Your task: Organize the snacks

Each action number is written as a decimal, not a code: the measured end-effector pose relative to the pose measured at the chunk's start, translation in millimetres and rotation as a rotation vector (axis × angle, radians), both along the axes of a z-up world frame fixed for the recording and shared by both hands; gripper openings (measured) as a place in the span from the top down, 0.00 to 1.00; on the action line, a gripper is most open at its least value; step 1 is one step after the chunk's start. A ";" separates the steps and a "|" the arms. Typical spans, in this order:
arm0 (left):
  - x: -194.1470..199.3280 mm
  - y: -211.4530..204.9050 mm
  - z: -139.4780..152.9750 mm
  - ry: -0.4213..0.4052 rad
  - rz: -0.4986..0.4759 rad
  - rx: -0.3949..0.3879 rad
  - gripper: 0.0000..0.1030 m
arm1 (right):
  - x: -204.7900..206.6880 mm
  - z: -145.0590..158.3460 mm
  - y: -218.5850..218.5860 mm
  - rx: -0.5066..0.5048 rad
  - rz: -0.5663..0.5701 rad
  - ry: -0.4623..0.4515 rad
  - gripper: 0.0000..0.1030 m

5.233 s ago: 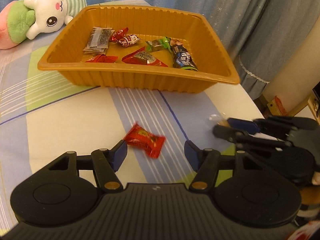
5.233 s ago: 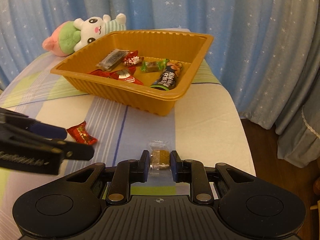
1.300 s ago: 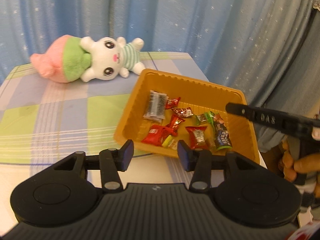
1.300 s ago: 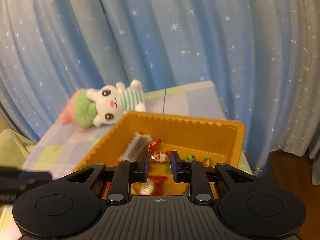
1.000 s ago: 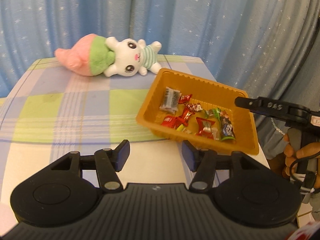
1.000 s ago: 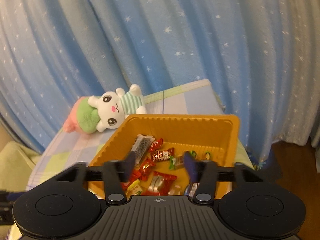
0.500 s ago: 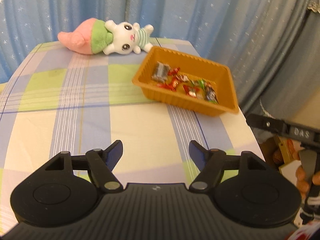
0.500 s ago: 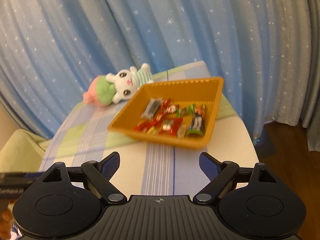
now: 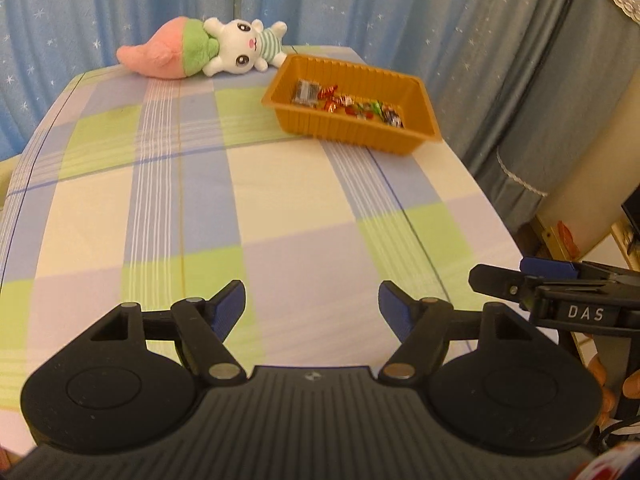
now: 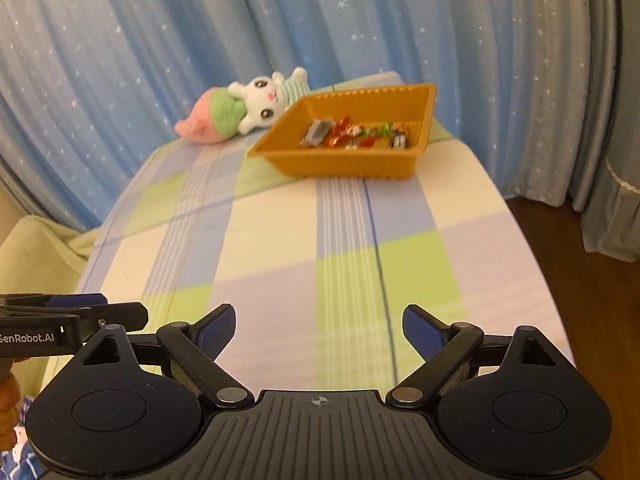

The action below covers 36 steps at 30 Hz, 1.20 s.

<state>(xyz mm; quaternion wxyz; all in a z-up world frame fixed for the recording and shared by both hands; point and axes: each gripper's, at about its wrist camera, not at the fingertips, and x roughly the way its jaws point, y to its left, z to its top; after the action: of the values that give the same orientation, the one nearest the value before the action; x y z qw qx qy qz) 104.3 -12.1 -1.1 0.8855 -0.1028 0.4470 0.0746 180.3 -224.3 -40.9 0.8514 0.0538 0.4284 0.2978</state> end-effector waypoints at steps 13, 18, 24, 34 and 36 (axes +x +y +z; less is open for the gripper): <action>-74.3 -4.8 -11.3 0.027 -0.036 -0.015 0.30 | -76.9 -7.9 8.4 -0.047 0.001 0.041 0.12; -85.4 -3.8 -12.3 0.030 -0.038 -0.017 0.30 | -90.6 -9.3 13.2 -0.064 0.016 0.044 0.12; -90.7 -5.7 -12.0 0.027 -0.056 -0.014 0.29 | -97.9 -9.9 15.0 -0.079 0.012 0.047 0.12; -95.1 -2.7 -13.2 0.030 -0.065 -0.014 0.29 | -102.4 -10.2 17.3 -0.086 0.008 0.046 0.12; -95.2 -2.0 -13.2 0.030 -0.065 -0.014 0.29 | -102.6 -10.1 17.7 -0.087 0.008 0.046 0.12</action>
<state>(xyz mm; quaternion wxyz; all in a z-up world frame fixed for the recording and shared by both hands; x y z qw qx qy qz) 9.2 -14.1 -14.3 0.8800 -0.0935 0.4636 0.0441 77.7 -206.6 -51.1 0.8416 0.0221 0.4607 0.2809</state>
